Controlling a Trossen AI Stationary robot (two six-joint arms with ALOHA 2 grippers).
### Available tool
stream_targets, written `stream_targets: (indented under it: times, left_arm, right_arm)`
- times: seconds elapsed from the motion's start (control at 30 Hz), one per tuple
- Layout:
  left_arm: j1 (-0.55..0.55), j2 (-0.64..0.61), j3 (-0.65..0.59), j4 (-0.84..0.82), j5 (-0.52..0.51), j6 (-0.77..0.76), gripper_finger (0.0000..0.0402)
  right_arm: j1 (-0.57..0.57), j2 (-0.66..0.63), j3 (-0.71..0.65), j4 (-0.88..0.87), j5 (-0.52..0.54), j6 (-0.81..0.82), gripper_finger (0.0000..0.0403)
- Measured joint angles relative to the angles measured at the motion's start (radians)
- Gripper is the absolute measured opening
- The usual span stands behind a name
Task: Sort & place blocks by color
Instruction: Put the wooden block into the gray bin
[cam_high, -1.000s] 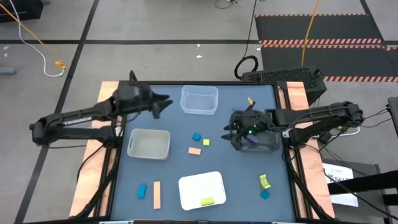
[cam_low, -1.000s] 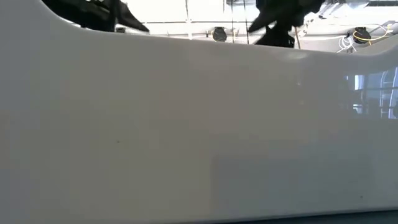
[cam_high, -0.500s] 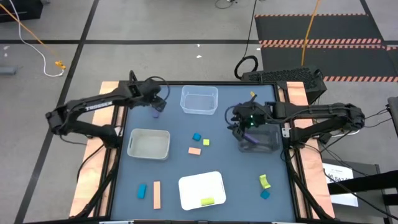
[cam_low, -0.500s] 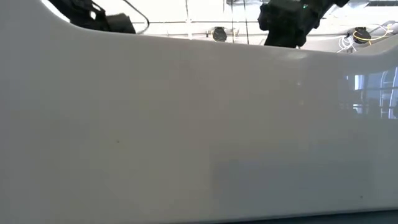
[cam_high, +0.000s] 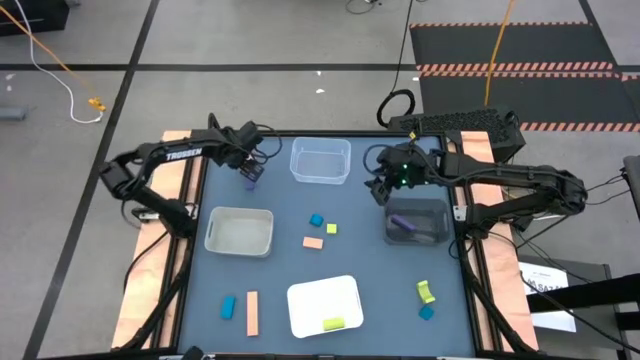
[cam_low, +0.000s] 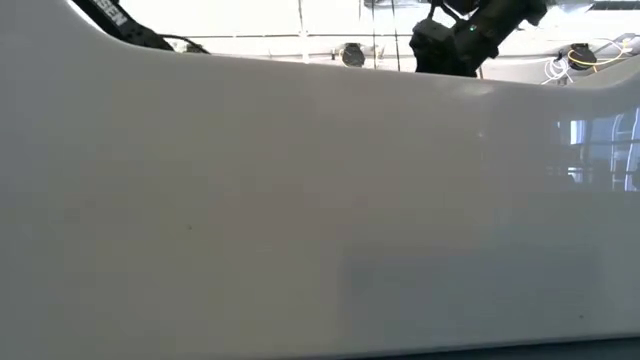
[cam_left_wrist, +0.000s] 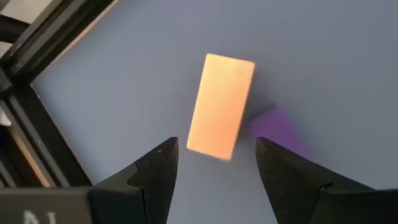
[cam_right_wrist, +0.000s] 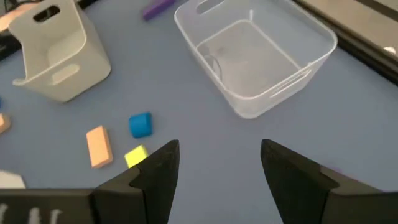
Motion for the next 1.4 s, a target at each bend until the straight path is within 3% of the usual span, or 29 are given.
stream_targets:
  times: [0.3,0.63,0.77,0.87,1.17,1.4]
  left_arm:
    - [0.044,0.073,0.0,0.154,0.0,0.03,0.0216]
    - [0.069,0.173,0.003,0.165,0.044,0.009,0.0216]
    - [0.065,0.173,0.003,0.164,0.048,-0.011,0.0186]
    - [0.065,0.155,0.0,0.163,0.049,-0.016,0.0133]
    - [0.03,-0.016,-0.001,0.228,0.136,-0.127,0.013]
    - [-0.144,-0.228,-0.001,0.49,0.279,-0.241,0.013]
  right_arm:
    - [-0.025,0.0,0.0,0.027,0.0,0.002,0.0215]
    - [-0.025,0.0,0.0,0.027,-0.001,0.003,0.0215]
    - [-0.025,0.0,0.0,0.026,-0.001,0.003,0.0215]
    - [-0.025,0.0,0.0,0.026,-0.001,0.003,0.0215]
    - [-0.025,0.0,0.0,0.026,0.053,0.003,0.0215]
    - [-0.025,0.0,0.0,0.027,0.137,0.003,0.0215]
